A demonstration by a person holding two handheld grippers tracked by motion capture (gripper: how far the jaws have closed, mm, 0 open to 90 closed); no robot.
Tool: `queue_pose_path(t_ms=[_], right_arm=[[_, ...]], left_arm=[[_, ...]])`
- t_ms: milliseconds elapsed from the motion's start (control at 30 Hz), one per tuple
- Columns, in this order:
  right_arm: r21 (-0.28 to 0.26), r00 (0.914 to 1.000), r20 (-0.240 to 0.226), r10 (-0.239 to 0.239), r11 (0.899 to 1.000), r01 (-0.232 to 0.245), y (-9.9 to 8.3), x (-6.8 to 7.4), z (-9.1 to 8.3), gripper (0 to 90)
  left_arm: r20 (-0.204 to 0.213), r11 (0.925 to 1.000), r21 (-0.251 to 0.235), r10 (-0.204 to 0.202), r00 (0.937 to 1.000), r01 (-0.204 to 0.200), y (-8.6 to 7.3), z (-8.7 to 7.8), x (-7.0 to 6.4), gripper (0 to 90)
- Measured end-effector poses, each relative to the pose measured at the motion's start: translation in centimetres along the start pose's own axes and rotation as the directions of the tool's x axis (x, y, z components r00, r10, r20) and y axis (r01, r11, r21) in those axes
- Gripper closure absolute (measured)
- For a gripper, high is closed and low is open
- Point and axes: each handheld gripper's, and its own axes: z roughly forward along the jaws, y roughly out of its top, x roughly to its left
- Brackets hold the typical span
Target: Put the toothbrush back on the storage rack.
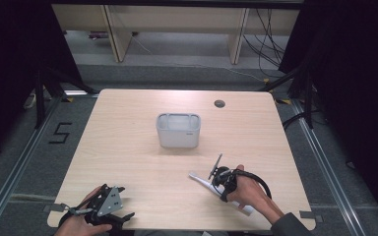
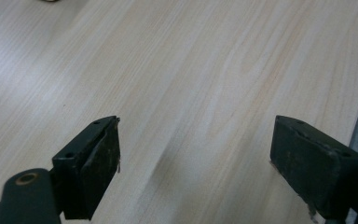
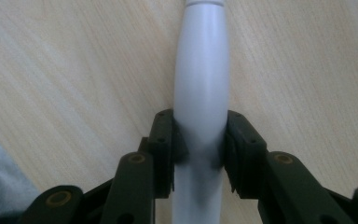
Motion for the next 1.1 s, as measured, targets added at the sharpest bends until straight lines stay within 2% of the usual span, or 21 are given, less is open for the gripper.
queue_pose_path(t_ms=[33, 167, 200, 267, 300, 400, 433, 533, 567, 600, 633, 700, 733, 767, 800, 833, 867, 900, 967, 1033, 1100], right_arm=[[0.002, 0.9997, 0.012, 0.022, 1.0, -0.022, -0.1, 0.1, 0.0, 66.9], [-0.013, 0.9995, 0.008, 0.03, 0.999, -0.03, -0.3, 0.1, 0.0, 66.9], [-0.011, 0.9994, 0.014, 0.031, 0.999, -0.031, -0.3, 0.1, 0.0, 66.9], [-0.018, 0.9997, 0.014, 0.02, 1.0, -0.019, -0.4, 0.1, -0.1, 66.9], [-0.023, 0.999, 0.01, 0.044, 0.999, -0.044, -0.5, 0.3, -0.3, 66.9], [-0.045, 0.9999, -0.003, 0.014, 0.999, -0.014, -0.7, 0.0, -0.6, 66.9], [-0.038, 0.9996, 0.008, 0.027, 0.999, -0.026, -0.8, 0.0, -0.7, 66.9], [-0.064, 0.9993, 0.015, 0.033, 0.997, -0.032, -1.1, -0.1, -1.4, 66.9], [-0.091, 0.9984, 0.012, 0.056, 0.994, -0.055, -1.3, -0.1, -2.1, 66.9], [-0.091, 0.9984, 0.012, 0.056, 0.994, -0.055, -1.3, -0.1, -2.1, 66.9], [-0.166, 0.999, 0.014, 0.041, 0.985, -0.038, -1.6, -0.6, -2.7, 66.9], [-0.187, 0.9988, 0.018, 0.046, 0.981, -0.042, -1.8, -0.7, -3.2, 66.9], [-0.236, 0.9991, 0.013, 0.04, 0.971, -0.036, -2.2, -0.9, -3.9, 66.9], [-0.236, 0.9991, 0.013, 0.04, 0.971, -0.036, -2.2, -0.9, -3.9, 66.9], [-0.251, 0.9979, -0.001, 0.065, 0.966, -0.063, -2.3, -0.9, -4.2, 66.9], [-0.276, 0.9987, 0.007, 0.051, 0.96, -0.047, -2.4, -1.1, -4.4, 66.9], [-0.291, 0.9969, -0.001, 0.078, 0.954, -0.075, -2.5, -1.1, -4.7, 66.9], [-0.316, 0.998, 0.007, 0.063, 0.947, -0.058, -2.6, -1.4, -5.0, 66.9], [-0.337, 0.9962, -0.002, 0.087, 0.938, -0.082, -2.6, -1.5, -5.5, 66.9], [-0.397, 0.9959, -0.003, 0.09, 0.914, -0.084, -2.6, -1.8, -6.0, 66.9], [-0.421, 0.9943, -0.015, 0.106, 0.901, -0.102, -2.6, -2.0, -6.4, 66.9]], left_arm=[[-0.001, 1.0, 0.001, 0.002, 1.0, -0.002, 0.0, 0.0, 0.0, 15.7], [-0.001, 0.9997, 0.023, 0.012, 0.9999, -0.012, 0.1, -0.2, 0.1, 15.7], [-0.002, 1.0, 0.0, 0.0, 1.0, 0.0, 0.0, 0.0, 0.0, 15.7], [0.0, 0.9999, 0.016, 0.004, 1.0, -0.004, 0.0, -0.1, 0.1, 15.7], [-0.004, 1.0, 0.0, 0.0, 1.0, 0.0, 0.0, 0.0, 0.1, 15.6], [0.001, 0.9999, 0.016, 0.004, 1.0, -0.004, 0.0, -0.1, 0.1, 15.7], [-0.004, 1.0, 0.002, 0.0, 1.0, 0.0, 0.0, 0.0, 0.1, 15.6], [-0.001, 1.0, -0.002, -0.002, 1.0, 0.002, 0.0, 0.0, 0.0, 15.6], [-0.002, 0.9995, 0.026, 0.015, 0.9999, -0.015, 0.1, -0.1, 0.2, 15.7], [-0.007, 0.9999, 0.014, 0.003, 1.0, -0.003, 0.0, 0.0, 0.1, 15.7], [-0.012, 0.9999, 0.01, 0.003, 0.9999, -0.003, 0.0, 0.0, 0.1, 15.6], [-0.006, 1.0, 0.002, -0.003, 1.0, 0.003, 0.0, 0.0, 0.1, 15.6], [-0.005, 1.0, 0.003, -0.001, 1.0, 0.001, 0.0, 0.0, 0.1, 15.7], [-0.004, 1.0, 0.006, 0.001, 1.0, 0.0, 0.0, 0.0, 0.1, 15.7], [-0.027, 0.9998, 0.015, 0.012, 0.9996, -0.011, 0.0, 0.1, 0.1, 15.7], [-0.04, 1.0, 0.009, 0.005, 0.9992, -0.005, 0.0, 0.2, 0.0, 15.6], [-0.005, 1.0, 0.005, -0.001, 1.0, 0.001, 0.0, 0.0, 0.0, 15.6], [-0.004, 1.0, 0.003, -0.001, 1.0, 0.001, 0.1, 0.0, 0.1, 15.6], [-0.005, 1.0, 0.008, 0.001, 1.0, -0.001, 0.0, 0.0, 0.1, 15.6], [-0.023, 0.9999, 0.011, 0.006, 0.9997, -0.006, 0.0, 0.1, 0.1, 15.6], [-0.002, 1.0, 0.004, 0.0, 1.0, 0.0, 0.0, 0.0, 0.0, 15.7]])
